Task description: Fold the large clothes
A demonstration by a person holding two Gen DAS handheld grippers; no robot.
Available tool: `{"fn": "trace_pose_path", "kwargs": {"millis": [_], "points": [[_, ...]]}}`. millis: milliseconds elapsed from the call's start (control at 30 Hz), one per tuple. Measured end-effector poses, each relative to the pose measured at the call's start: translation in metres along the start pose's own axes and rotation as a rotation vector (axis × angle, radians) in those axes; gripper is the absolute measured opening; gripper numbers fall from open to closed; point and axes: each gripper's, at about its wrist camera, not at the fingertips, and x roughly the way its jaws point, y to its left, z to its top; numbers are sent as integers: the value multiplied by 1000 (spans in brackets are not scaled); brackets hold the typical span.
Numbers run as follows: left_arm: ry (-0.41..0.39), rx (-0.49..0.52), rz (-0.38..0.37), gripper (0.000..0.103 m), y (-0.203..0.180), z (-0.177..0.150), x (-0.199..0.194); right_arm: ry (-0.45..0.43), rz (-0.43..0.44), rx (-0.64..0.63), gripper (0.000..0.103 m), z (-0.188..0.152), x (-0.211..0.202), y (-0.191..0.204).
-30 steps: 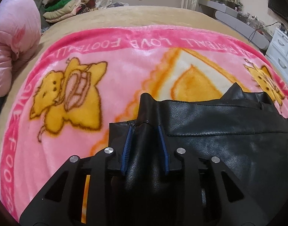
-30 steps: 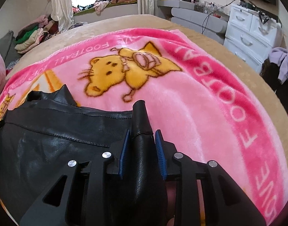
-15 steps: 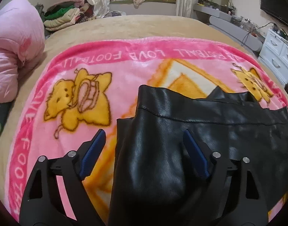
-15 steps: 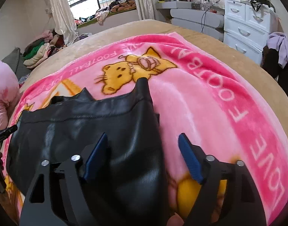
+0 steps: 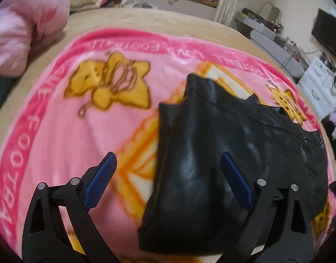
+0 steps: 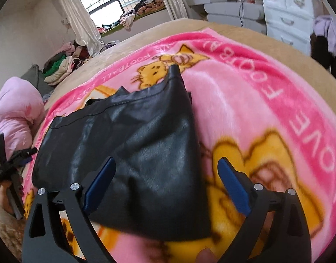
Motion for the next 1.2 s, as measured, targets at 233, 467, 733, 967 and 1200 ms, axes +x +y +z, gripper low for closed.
{"fn": "trace_pose_path", "kwargs": {"millis": [233, 467, 733, 967, 1200], "points": [[80, -120, -133, 88, 23, -21, 11, 55, 67, 79, 93, -16, 8, -19], [131, -175, -225, 72, 16, -37, 18, 113, 201, 148, 64, -24, 20, -28], [91, -97, -177, 45, 0, -49, -14, 126, 168, 59, 38, -22, 5, -19], [90, -91, -168, 45, 4, -68, -19, 117, 62, 9, 50, -27, 3, -14], [76, -46, -124, 49, -3, -67, -28, 63, -64, -60, 67, -29, -16, 1]]}}
